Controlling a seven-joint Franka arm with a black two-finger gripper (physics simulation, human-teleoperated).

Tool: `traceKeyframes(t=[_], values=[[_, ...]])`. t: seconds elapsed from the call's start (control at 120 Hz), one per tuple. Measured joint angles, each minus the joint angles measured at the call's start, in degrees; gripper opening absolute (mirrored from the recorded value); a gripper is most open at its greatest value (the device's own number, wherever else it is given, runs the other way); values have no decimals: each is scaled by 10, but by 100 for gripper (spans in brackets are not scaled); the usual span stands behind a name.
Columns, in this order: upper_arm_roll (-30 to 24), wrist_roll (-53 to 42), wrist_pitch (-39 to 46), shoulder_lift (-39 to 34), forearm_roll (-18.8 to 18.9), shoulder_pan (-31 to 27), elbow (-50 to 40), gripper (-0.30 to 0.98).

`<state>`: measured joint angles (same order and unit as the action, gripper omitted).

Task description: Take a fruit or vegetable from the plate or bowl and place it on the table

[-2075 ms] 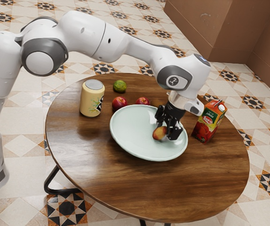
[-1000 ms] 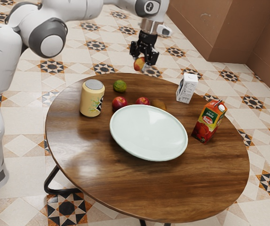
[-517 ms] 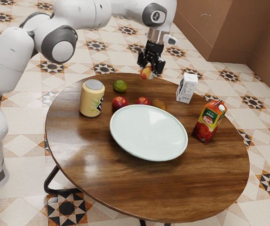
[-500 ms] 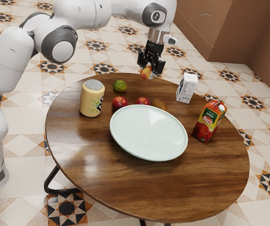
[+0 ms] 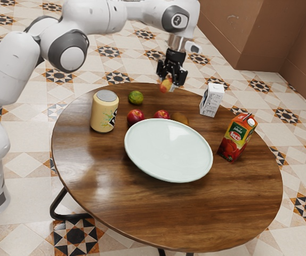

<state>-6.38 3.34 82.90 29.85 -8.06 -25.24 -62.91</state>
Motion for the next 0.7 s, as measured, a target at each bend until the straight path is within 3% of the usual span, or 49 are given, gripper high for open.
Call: traceKeyframes(t=[0.092,0.208,0.7], values=[[-10,3,2,0,1,4,0,48],[-12,6,3,0,1,4,0,57],[-7,17,-9,-5,-3,1,-6,68]])
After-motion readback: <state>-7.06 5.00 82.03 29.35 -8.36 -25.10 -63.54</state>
